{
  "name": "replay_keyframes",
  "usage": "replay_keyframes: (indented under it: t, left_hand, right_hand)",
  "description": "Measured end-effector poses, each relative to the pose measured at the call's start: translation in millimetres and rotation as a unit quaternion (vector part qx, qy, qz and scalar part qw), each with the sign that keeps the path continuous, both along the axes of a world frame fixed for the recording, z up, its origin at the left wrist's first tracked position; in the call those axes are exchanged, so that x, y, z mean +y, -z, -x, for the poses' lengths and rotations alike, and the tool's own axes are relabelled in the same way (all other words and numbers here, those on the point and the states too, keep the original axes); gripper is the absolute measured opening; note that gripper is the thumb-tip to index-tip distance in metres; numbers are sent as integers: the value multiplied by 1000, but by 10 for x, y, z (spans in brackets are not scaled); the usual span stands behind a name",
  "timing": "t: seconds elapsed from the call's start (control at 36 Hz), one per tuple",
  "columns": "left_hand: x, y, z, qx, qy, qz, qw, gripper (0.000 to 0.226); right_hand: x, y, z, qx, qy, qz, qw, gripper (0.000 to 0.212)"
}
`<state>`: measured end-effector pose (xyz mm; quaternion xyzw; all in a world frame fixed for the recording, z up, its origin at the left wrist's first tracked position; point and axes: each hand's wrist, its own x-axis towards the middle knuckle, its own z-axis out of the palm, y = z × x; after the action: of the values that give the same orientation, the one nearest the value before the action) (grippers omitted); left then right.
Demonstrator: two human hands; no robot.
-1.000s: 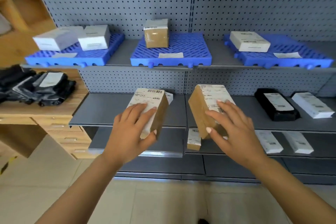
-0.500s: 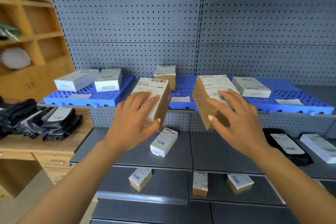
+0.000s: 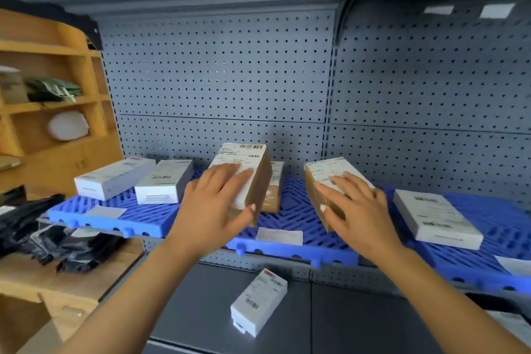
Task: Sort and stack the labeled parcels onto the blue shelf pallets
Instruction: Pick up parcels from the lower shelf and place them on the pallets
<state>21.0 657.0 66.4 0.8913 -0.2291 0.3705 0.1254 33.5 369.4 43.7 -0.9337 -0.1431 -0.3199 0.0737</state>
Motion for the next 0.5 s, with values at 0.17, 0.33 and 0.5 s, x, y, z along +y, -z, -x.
replay_keyframes:
  t: [0.17, 0.33, 0.5]
  left_hand:
    - [-114, -45, -214, -5, -23, 18, 1000, 58]
    - [-142, -29, -348, -8, -38, 8, 999, 57]
    - [-124, -93, -487, -5, -38, 27, 999, 58]
  right_hand:
    - [-22, -56, -507, 18, -10, 5, 1000, 48]
    - [6, 88, -744, 86, -5, 23, 996, 49]
    - [-14, 150, -791, 92, 7, 27, 995, 66]
